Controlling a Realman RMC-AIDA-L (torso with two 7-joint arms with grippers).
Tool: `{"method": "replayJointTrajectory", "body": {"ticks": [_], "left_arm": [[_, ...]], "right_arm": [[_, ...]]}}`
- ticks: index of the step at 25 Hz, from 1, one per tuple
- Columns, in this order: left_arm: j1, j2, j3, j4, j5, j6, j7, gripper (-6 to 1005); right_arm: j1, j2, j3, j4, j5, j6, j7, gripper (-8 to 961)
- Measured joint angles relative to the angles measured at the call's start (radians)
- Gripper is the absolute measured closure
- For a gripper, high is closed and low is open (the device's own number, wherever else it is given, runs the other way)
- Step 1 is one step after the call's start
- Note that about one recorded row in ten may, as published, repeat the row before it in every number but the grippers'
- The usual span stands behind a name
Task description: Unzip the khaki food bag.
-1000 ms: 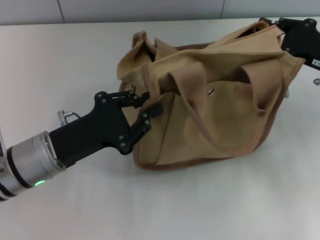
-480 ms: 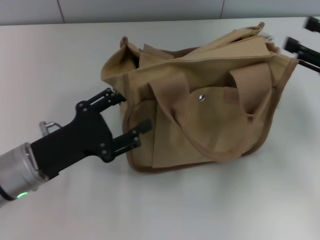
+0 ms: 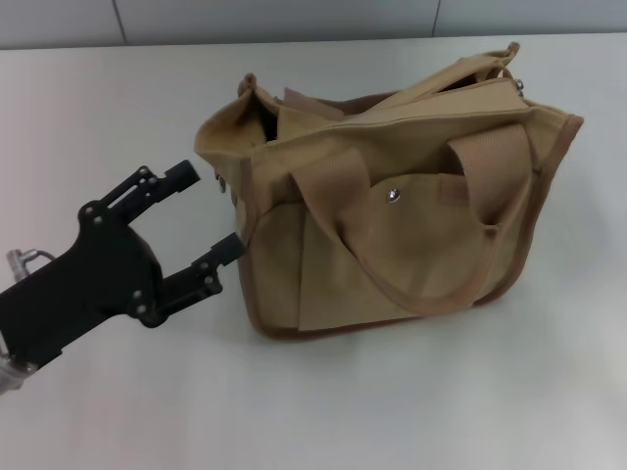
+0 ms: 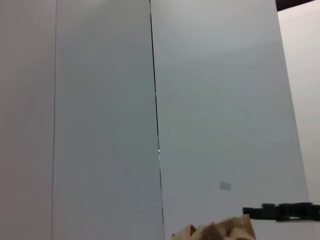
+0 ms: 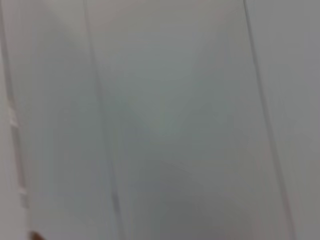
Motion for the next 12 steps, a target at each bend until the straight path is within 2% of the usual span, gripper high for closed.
{"method": "replayJointTrajectory", "body": {"ticks": [2, 4, 6, 9, 12], "left_arm": [[0.006, 0.012, 0.002, 0.001, 0.002, 0.009, -0.015, 186], [0.008, 0.019, 0.005, 0.002, 0.007, 0.014, -0.027, 186], [0.009, 0.032, 0.008, 0.003, 0.034, 0.033, -0.055, 186], [0.004, 0.052, 0.011, 0.026, 0.148, 0.074, -0.116, 187], [-0.024, 0.059, 0.025, 0.06, 0.284, 0.091, -0.206, 187]], "right_arm": [[-0.017, -0.01, -0.007, 0.007, -0.056, -0.135, -0.008, 112], [-0.017, -0.01, -0.009, 0.001, -0.091, -0.173, -0.009, 112], [-0.008, -0.01, -0.01, -0.019, -0.202, -0.256, -0.014, 112], [0.028, -0.007, -0.01, -0.031, -0.383, -0.326, -0.021, 112], [0.068, -0.002, -0.01, -0.025, -0.504, -0.338, -0.021, 112]]}}
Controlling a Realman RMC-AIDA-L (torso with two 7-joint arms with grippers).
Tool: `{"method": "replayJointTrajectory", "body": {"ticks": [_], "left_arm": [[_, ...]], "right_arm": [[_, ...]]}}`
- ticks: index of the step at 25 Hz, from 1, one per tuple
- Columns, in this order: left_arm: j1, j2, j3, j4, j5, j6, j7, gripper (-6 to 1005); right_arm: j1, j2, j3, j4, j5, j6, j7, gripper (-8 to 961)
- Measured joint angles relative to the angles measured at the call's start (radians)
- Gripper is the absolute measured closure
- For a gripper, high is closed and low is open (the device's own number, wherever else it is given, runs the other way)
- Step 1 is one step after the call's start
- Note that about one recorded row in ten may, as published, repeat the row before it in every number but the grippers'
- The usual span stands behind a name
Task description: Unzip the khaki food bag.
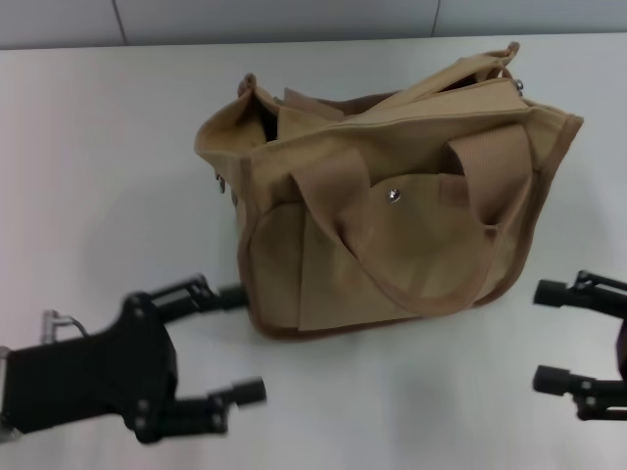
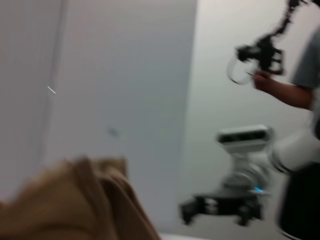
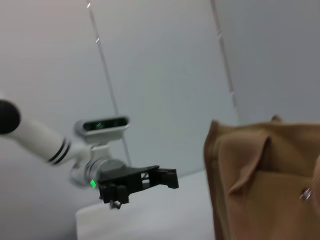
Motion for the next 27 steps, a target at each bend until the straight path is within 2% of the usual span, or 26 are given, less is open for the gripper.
{"method": "replayJointTrajectory", "body": {"ticks": [5, 27], "left_arm": [[-0.039, -0.03, 0.006, 0.025, 0.105, -0.028, -0.067, 187], [-0.039, -0.04, -0.011, 0.038, 0.105, -0.038, -0.059, 186]], "right_arm": [[0.037, 0.004, -0.006, 0.029, -0.045, 0.015, 0.0, 112], [0.047, 0.006, 0.003, 0.077, -0.042, 0.014, -0.051, 112]]}}
